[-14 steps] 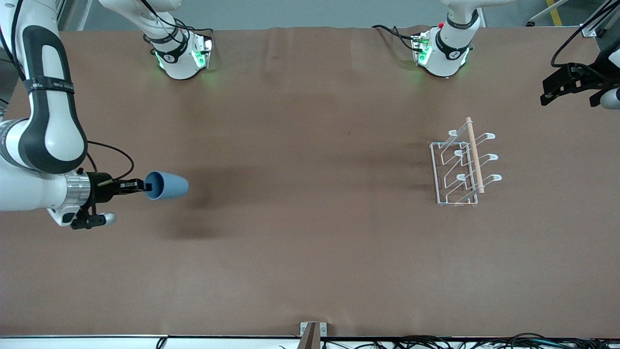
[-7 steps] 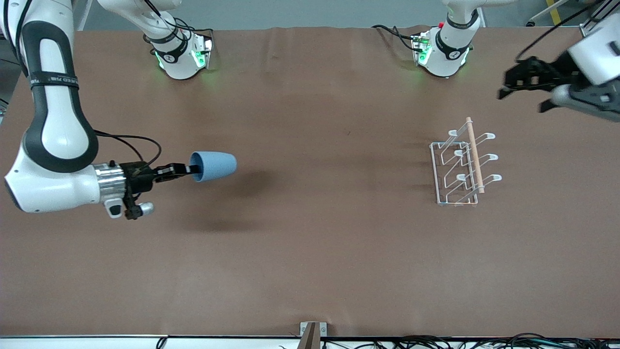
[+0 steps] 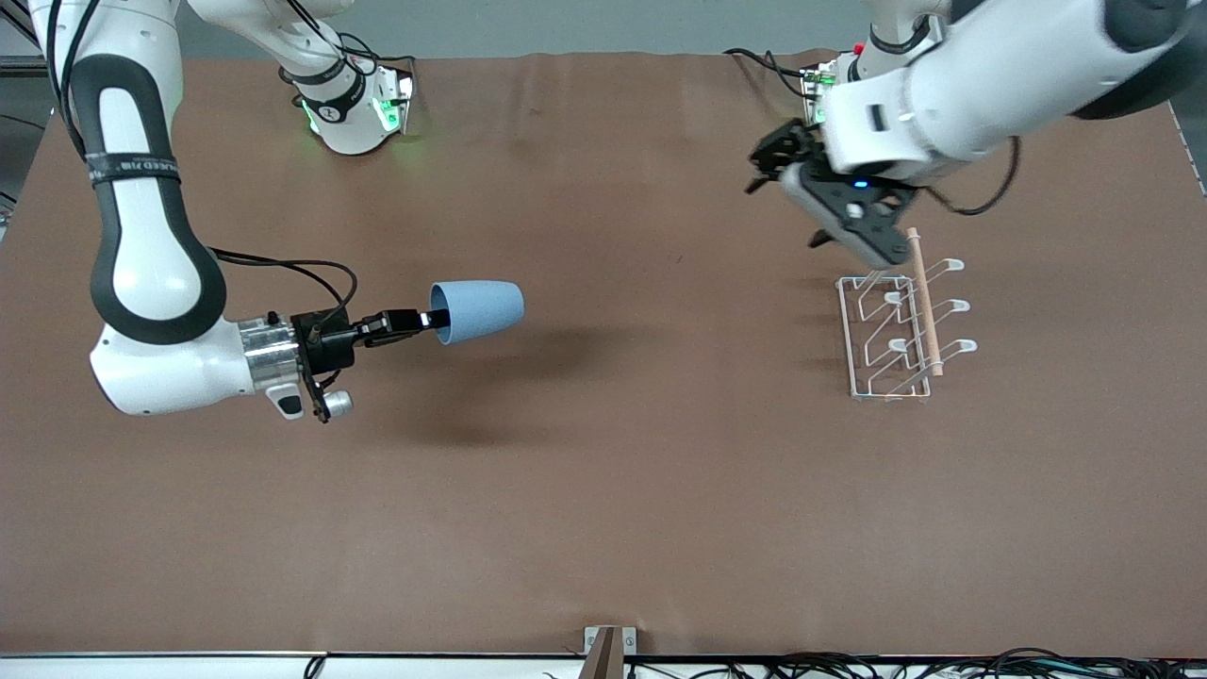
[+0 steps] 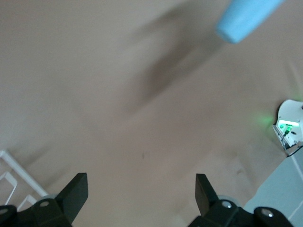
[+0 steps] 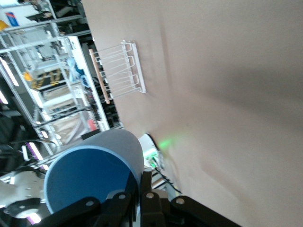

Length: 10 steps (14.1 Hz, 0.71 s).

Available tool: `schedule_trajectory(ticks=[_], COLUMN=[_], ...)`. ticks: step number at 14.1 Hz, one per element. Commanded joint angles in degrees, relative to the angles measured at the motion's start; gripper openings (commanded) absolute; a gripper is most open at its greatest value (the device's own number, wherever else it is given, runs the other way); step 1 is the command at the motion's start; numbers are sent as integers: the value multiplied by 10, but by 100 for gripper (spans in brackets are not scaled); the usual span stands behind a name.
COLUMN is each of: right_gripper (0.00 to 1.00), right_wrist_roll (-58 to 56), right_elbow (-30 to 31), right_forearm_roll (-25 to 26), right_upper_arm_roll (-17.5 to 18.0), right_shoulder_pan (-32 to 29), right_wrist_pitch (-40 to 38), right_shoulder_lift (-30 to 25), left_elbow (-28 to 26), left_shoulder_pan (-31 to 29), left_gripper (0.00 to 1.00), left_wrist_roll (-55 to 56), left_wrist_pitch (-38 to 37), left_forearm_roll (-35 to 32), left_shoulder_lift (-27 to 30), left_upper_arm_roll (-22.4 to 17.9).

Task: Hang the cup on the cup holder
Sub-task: 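Carry the cup toward the middle while the left gripper reaches over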

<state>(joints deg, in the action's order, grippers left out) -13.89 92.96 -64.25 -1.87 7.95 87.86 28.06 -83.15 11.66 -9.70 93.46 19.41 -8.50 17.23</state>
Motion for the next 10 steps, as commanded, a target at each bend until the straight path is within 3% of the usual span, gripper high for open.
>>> schedule_trajectory(ticks=[1,4,6,8,10], right_gripper=[1,1,1,0,0], right_wrist_roll=[-11,-59,-79,-88,-110], right_elbow=[19,20,21,33,35], right_forearm_roll=[-64,-97,-98,-100,-100], right_upper_arm_roll=[-2,-2,-2,-2,-2], right_shoulder_pan=[4,0,0,-1,0], right_wrist_pitch=[-4,-22,-24,-34,-36], right_shoulder_lift=[24,60,78,78,80], left_elbow=[12,11,11,13,14], left_shoulder_pan=[48,113,151,175,193], left_gripper=[100,100,100,100,100], left_wrist_roll=[-57,-121,-123,-124,-126], left_wrist_pitch=[42,122,154,189,215], left_forearm_roll=[4,-38,-56,-127,-136], left_shoulder_lift=[-18,-51,-67,-91,-115], left_upper_arm_roll=[0,1,-1,1,-1])
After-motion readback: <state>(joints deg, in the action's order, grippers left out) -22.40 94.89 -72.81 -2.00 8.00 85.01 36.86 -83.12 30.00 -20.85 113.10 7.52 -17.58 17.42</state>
